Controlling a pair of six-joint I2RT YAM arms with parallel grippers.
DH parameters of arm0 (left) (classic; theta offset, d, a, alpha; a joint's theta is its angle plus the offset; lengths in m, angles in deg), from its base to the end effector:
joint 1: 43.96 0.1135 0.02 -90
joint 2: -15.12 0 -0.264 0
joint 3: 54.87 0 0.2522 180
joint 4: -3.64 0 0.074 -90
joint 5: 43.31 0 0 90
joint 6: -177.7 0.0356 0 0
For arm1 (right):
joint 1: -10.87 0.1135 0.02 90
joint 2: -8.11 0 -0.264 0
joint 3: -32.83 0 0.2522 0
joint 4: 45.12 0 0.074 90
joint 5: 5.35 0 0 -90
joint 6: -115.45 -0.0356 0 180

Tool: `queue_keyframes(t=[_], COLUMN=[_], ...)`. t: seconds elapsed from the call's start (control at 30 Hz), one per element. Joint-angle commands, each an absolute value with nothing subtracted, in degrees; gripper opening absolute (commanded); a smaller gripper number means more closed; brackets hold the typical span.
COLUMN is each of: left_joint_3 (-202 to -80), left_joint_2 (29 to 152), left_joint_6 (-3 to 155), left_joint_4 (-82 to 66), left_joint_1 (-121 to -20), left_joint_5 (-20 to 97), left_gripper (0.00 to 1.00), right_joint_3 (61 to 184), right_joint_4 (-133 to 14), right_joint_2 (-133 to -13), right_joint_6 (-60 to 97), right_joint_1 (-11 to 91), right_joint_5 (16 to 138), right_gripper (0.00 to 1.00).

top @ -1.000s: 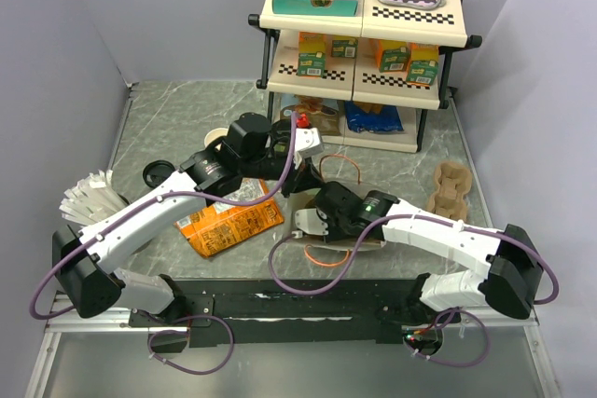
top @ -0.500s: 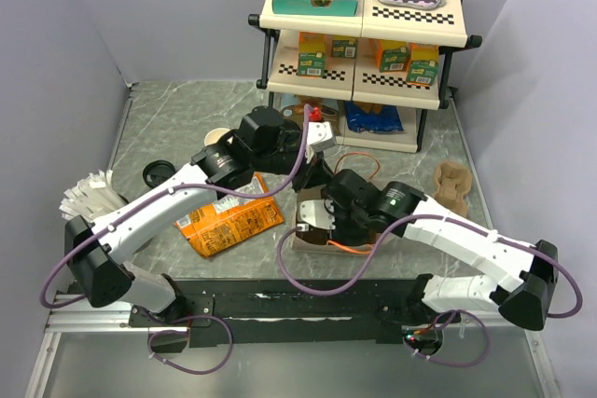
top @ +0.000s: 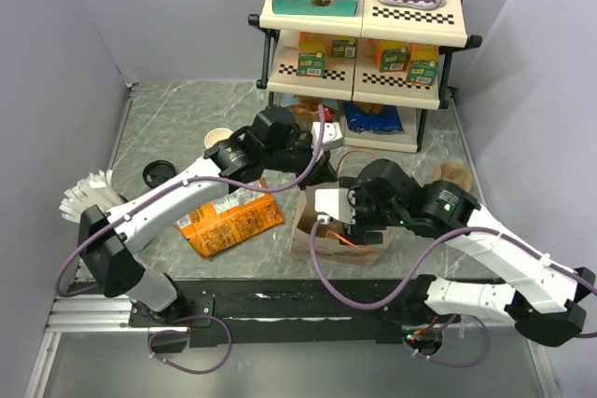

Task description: Pack the takeout coffee

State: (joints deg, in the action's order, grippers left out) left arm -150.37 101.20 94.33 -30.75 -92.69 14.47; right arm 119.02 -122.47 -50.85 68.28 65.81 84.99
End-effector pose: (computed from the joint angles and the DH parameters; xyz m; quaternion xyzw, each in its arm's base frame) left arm 0.2134 -0.2719 0.3742 0.5084 0.6481 -0.4039 0.3979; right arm 0.1026 0.1459 0.3710 -0.7076 0.6189 0.0332 0.3394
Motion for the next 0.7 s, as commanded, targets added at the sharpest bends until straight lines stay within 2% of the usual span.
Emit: queue_keyframes(t=[0.0,0.23,0.33,0.53,0.67], left_joint_3=[-155.5,-159.0,-159.1,-160.3,-161.4], left_joint_2=[102.3,104.7,105.2,107.2,107.6], left_joint_6=[97.5,98.2,97.6,97.2,97.6], left_joint_4=[-33.0,-35.4,-34.9,-35.2,-35.2], left_joint_1=[-92.5,-90.6,-89.8,-87.4,-86.8], left_joint_5=[15.5,14.3,13.9,12.7,11.3], left_gripper=[0.01,0.01,0.01,0.01,0.01], right_joint_3=[123.4,137.9,140.2,139.6,132.6], right_joint_4=[-127.4,-133.1,-134.6,-137.7,-128.5], right_joint_2=[-48.5,-47.7,-46.6,-44.6,-42.7], right_joint_6=[65.2,63.9,63.2,64.8,63.7], right_joint_1=[64.0,61.9,61.8,61.3,61.3], right_joint_5=[82.3,76.7,74.9,73.0,80.7], right_gripper=[0.87,0.85,0.84,0.80,0.78])
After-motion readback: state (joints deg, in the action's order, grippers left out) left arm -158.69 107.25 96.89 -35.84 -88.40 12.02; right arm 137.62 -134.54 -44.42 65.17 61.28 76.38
